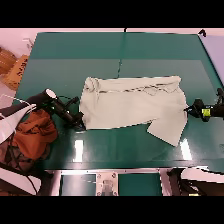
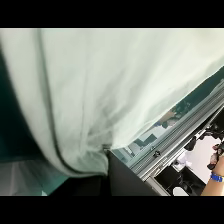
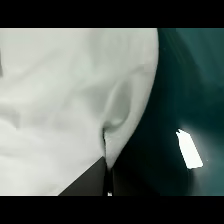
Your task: Fold the shirts.
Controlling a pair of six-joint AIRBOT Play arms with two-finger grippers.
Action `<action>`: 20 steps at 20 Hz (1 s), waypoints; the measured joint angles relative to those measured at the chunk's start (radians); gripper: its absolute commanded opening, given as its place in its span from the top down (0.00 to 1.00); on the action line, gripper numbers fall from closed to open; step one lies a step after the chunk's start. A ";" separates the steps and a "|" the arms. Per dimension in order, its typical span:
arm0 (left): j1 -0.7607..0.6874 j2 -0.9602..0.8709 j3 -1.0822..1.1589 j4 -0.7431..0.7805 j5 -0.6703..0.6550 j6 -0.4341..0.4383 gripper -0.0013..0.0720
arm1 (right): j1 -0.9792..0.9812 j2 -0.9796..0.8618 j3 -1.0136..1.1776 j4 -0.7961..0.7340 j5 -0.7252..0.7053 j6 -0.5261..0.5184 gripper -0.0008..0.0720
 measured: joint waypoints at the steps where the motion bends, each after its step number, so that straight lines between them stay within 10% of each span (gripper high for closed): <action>1: -0.002 0.000 -0.002 -0.002 0.002 0.003 0.95 | 0.000 0.000 0.000 -0.009 0.004 0.000 0.96; 9: -0.008 0.069 0.025 0.065 0.094 0.009 0.94 | 0.000 0.000 -0.006 -0.043 0.048 0.001 0.96; 11: -0.007 0.093 0.027 0.102 0.091 -0.007 0.15 | 0.000 0.000 -0.008 -0.046 0.052 0.001 0.96; 20: 0.139 0.205 0.022 0.145 0.031 -0.043 0.15 | 0.000 0.000 -0.034 -0.047 0.043 0.004 0.96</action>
